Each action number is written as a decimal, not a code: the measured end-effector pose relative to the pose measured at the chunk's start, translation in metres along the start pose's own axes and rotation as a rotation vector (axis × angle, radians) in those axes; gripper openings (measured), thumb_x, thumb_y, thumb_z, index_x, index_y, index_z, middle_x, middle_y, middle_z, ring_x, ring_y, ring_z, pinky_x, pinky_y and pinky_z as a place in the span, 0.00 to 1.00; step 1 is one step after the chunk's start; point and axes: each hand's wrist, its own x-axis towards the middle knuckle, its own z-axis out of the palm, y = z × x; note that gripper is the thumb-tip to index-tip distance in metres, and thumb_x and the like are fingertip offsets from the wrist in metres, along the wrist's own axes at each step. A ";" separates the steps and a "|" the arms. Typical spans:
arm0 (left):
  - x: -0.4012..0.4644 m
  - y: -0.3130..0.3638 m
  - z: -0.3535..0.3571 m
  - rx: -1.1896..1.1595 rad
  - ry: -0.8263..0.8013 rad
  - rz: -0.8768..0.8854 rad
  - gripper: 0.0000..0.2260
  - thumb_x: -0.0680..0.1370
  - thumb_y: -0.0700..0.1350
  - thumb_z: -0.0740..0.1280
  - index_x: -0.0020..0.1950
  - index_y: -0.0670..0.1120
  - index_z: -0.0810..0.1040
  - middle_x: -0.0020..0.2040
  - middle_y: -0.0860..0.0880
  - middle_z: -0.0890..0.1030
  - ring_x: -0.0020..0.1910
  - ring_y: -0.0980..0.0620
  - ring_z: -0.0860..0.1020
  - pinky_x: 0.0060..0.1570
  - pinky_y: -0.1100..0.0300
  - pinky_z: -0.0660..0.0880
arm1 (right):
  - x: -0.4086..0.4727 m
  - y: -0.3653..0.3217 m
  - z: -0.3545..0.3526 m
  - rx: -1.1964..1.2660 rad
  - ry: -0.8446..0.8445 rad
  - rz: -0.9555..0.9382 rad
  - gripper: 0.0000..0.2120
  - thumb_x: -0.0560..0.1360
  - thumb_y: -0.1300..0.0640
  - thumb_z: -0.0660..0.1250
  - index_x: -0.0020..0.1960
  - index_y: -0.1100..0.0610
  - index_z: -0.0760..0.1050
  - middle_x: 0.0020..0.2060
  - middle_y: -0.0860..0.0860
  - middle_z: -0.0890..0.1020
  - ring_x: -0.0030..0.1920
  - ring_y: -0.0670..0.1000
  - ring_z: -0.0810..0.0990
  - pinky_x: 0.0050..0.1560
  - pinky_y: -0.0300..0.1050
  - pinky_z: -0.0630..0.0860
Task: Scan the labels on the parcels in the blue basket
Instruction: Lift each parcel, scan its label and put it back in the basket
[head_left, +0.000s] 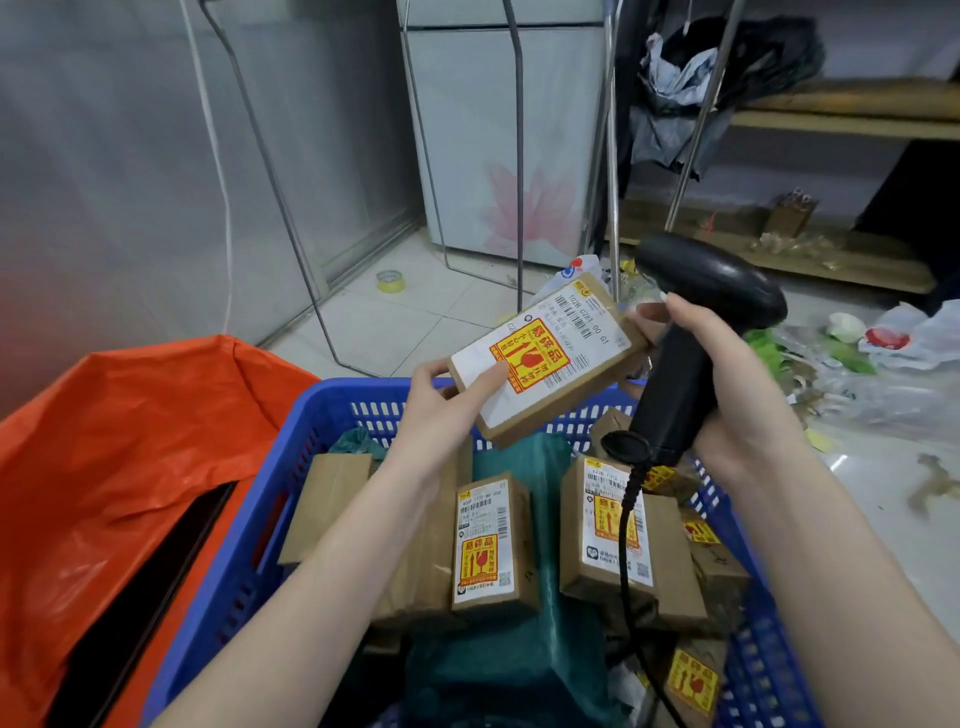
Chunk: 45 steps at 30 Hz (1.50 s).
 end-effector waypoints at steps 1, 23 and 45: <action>-0.002 -0.003 0.000 -0.019 -0.011 -0.017 0.31 0.67 0.54 0.75 0.65 0.52 0.65 0.58 0.47 0.81 0.54 0.49 0.81 0.57 0.49 0.76 | -0.004 -0.002 0.000 -0.001 -0.005 -0.020 0.20 0.73 0.50 0.68 0.61 0.58 0.79 0.54 0.50 0.85 0.46 0.45 0.84 0.49 0.45 0.80; -0.002 -0.010 -0.010 0.139 -0.340 -0.039 0.39 0.56 0.61 0.77 0.65 0.52 0.71 0.56 0.52 0.83 0.54 0.52 0.81 0.58 0.50 0.76 | -0.008 0.015 -0.007 0.038 -0.102 -0.022 0.23 0.68 0.50 0.68 0.60 0.59 0.78 0.56 0.54 0.84 0.58 0.51 0.82 0.53 0.54 0.80; 0.000 -0.007 -0.006 0.175 -0.235 0.030 0.34 0.61 0.56 0.77 0.64 0.53 0.70 0.55 0.53 0.83 0.54 0.52 0.81 0.60 0.48 0.75 | -0.007 0.030 0.001 -0.041 -0.187 0.102 0.27 0.67 0.50 0.70 0.62 0.62 0.75 0.53 0.56 0.86 0.53 0.54 0.85 0.47 0.49 0.83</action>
